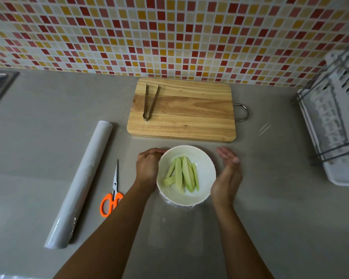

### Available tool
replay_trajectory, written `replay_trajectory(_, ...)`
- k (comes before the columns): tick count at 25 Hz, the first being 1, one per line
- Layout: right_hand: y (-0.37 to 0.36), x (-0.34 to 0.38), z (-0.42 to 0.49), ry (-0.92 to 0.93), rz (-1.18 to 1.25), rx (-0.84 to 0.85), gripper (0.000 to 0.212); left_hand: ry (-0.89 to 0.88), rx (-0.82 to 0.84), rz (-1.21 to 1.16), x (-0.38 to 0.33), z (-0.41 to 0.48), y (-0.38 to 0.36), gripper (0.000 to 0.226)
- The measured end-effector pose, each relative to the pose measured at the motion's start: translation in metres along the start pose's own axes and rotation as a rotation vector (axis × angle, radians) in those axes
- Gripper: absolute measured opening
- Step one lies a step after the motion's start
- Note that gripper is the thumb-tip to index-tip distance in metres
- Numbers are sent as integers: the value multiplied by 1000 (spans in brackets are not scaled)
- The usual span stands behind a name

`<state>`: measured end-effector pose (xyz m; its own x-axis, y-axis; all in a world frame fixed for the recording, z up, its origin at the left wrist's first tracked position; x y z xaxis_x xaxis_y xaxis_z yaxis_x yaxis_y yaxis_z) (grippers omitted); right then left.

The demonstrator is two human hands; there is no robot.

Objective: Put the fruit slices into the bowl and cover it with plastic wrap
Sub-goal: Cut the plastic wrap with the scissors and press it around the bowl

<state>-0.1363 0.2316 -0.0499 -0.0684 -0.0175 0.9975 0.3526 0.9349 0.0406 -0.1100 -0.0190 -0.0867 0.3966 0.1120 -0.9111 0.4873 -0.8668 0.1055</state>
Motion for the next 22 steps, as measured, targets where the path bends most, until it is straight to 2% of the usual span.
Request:
replay_trajectory(2,-19,-16,-16,-120,24,247,64,19,-28,-66,3,-2,1,23)
replay_trajectory(4,-28,-27,-26,-220,19,324,78,28,-23,-63,8,-2,-1,23)
replay_trajectory(5,-26,-28,-27,-235,11,289,74,39,-22,-57,10,-3,-2,22)
replay_trajectory(7,-18,-34,-27,-307,-21,166,52,18,-30,-73,8,-3,-3,24)
replay_trajectory(9,-10,-38,-28,-395,-70,58,43,26,-53,-120,6,-6,-2,26)
replay_trajectory(11,-6,-35,-28,-374,-187,15,49,44,-69,-97,7,-7,0,27)
replay_trajectory(16,-5,-21,-26,-339,-456,-63,78,50,-61,-59,2,-5,1,29)
replay_trajectory(22,-1,-24,-31,-408,-473,-99,80,61,-43,-52,4,-7,0,22)
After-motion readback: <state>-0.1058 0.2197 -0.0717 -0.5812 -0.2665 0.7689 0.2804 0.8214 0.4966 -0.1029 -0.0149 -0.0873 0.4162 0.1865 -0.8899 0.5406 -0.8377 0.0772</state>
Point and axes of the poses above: each hand's wrist, its own z-axis towards the middle knuckle, its own y-axis out of the back of the hand, x = y × z, the point moved 10 cm from there along z, towards the middle knuckle, and after that the axes turned 2 degrees about -y, right-handed, at the moved point
